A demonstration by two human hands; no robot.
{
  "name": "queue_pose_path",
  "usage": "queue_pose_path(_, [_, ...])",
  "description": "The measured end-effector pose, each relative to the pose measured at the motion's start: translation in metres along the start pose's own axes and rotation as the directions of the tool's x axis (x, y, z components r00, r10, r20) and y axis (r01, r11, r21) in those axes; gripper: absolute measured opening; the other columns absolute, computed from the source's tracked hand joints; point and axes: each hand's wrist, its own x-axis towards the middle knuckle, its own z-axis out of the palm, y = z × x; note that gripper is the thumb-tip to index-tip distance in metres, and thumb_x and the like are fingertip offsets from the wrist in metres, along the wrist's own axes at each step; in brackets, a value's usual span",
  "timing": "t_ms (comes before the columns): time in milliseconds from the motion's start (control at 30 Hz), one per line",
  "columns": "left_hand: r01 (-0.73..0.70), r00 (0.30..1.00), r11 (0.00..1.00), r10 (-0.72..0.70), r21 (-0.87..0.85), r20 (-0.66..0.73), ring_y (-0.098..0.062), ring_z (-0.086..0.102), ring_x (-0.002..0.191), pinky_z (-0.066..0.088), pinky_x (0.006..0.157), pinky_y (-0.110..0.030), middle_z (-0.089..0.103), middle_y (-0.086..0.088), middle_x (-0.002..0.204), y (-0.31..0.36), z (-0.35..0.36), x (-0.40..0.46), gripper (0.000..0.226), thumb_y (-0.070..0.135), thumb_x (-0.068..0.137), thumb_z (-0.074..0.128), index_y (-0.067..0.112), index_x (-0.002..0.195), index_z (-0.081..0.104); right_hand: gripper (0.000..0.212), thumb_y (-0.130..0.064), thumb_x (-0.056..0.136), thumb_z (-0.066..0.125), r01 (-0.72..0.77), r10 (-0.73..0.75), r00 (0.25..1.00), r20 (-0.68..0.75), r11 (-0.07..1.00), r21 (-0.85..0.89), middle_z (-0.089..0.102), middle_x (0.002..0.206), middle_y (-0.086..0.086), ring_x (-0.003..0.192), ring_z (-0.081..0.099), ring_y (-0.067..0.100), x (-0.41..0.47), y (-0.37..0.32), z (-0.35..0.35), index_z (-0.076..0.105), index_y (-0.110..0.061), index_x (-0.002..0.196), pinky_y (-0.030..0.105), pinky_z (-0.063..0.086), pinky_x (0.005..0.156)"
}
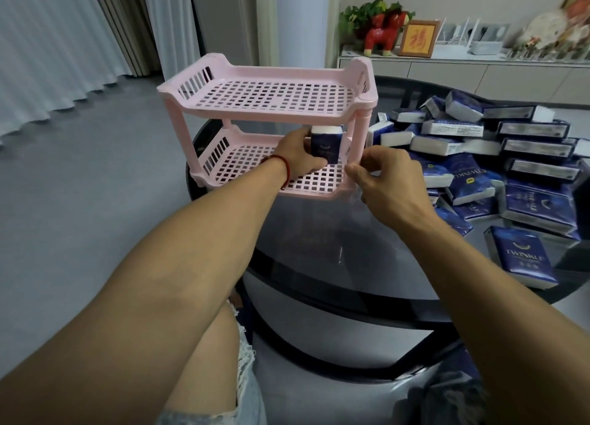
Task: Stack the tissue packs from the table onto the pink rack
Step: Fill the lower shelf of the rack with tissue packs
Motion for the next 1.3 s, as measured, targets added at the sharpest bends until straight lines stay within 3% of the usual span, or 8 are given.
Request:
queue_pose_path(467, [0.04, 0.997, 0.96, -0.02, -0.279, 0.075, -0.019, 0.073, 0.103, 0.063, 0.081, -0.032, 0.073, -0.005, 0.116, 0.0, -0.006, -0.001, 0.05, 0.007, 0.084, 0.08, 0.017, 0.129, 0.062, 0.021, -0.03, 0.097, 0.068, -0.023, 0.023, 1.0, 0.018, 1.0, 0.019, 0.075, 0.104, 0.001, 0.081, 0.071, 0.018, -0.003, -0.004, -0.005, 0.074, -0.014, 0.11, 0.043, 0.062, 0.079])
queue_pose_path(700, [0.014, 0.998, 0.971, 0.001, -0.24, 0.06, -0.019, 0.071, 0.108, 0.063, 0.087, -0.037, 0.073, -0.002, 0.118, 0.001, -0.006, -0.004, 0.05, 0.012, 0.084, 0.08, 0.02, 0.13, 0.062, 0.021, -0.03, 0.097, 0.067, -0.038, 0.037, 0.999, 0.028, 0.999, 0.036, 0.075, 0.102, -0.001, 0.078, 0.071, 0.016, -0.004, -0.004, -0.005, 0.073, -0.016, 0.111, 0.042, 0.062, 0.079])
queue_pose_path(833, [0.001, 0.998, 0.982, 0.01, -0.19, 0.055, -0.015, 0.07, 0.104, 0.061, 0.074, -0.022, 0.072, -0.002, 0.118, 0.002, -0.01, -0.009, 0.051, 0.011, 0.086, 0.079, 0.017, 0.133, 0.06, 0.021, -0.032, 0.097, 0.067, -0.052, 0.051, 0.997, 0.063, 0.999, 0.016, 0.075, 0.102, -0.002, 0.082, 0.072, 0.018, -0.006, -0.004, -0.006, 0.071, -0.018, 0.113, 0.044, 0.061, 0.081])
queue_pose_path(1000, [0.136, 0.991, 0.976, -0.13, -0.171, 0.044, -0.024, 0.067, 0.113, 0.061, 0.09, -0.041, 0.068, -0.003, 0.125, 0.004, -0.016, -0.013, 0.063, 0.007, 0.084, 0.08, 0.017, 0.14, 0.054, 0.02, -0.025, 0.093, 0.063, -0.039, 0.042, 0.999, 0.016, 0.99, -0.132, 0.072, 0.105, -0.002, 0.096, 0.067, 0.022, -0.024, -0.012, -0.022, 0.068, -0.021, 0.111, 0.047, 0.058, 0.084])
queue_pose_path(1067, [0.172, 0.985, 0.985, -0.172, -0.03, 0.002, -0.024, 0.064, 0.114, 0.058, 0.094, -0.038, 0.063, -0.003, 0.13, 0.015, -0.022, -0.023, 0.065, 0.01, 0.085, 0.078, 0.013, 0.144, 0.051, 0.014, -0.023, 0.09, 0.06, -0.033, 0.019, 0.999, -0.046, 0.948, -0.315, 0.072, 0.099, 0.002, 0.092, 0.065, 0.028, -0.039, -0.009, -0.034, 0.07, -0.019, 0.099, 0.046, 0.057, 0.076])
queue_pose_path(1133, [0.156, 0.988, 0.965, -0.157, 0.21, -0.01, -0.023, 0.065, 0.104, 0.059, 0.084, -0.034, 0.062, -0.004, 0.126, 0.029, -0.031, -0.043, 0.05, 0.013, 0.089, 0.074, 0.012, 0.134, 0.054, 0.014, -0.023, 0.089, 0.058, -0.073, 0.045, 0.997, -0.07, 0.873, -0.482, 0.069, 0.099, 0.007, 0.096, 0.06, 0.034, -0.052, -0.001, -0.046, 0.066, -0.012, 0.092, 0.04, 0.051, 0.068])
queue_pose_path(1233, [0.147, 0.973, 0.905, -0.204, 0.399, 0.106, -0.02, 0.065, 0.092, 0.051, 0.072, -0.027, 0.066, -0.005, 0.113, 0.052, -0.039, -0.085, 0.031, 0.018, 0.09, 0.071, 0.013, 0.118, 0.06, 0.02, -0.029, 0.093, 0.057, -0.118, 0.165, 0.986, -0.001, 0.698, -0.706, 0.061, 0.112, 0.016, 0.116, 0.049, 0.041, -0.068, 0.013, -0.061, 0.051, -0.011, 0.087, 0.042, 0.039, 0.078])
queue_pose_path(1300, [0.13, 0.961, 0.834, -0.238, 0.537, 0.138, -0.027, 0.065, 0.096, 0.052, 0.077, -0.031, 0.064, -0.01, 0.114, 0.069, -0.039, -0.115, 0.017, 0.025, 0.089, 0.07, 0.018, 0.102, 0.061, 0.026, -0.036, 0.094, 0.059, -0.099, 0.213, 0.976, 0.041, 0.606, -0.79, 0.06, 0.122, 0.017, 0.12, 0.047, 0.041, -0.076, 0.021, -0.066, 0.057, -0.012, 0.104, 0.046, 0.041, 0.089])
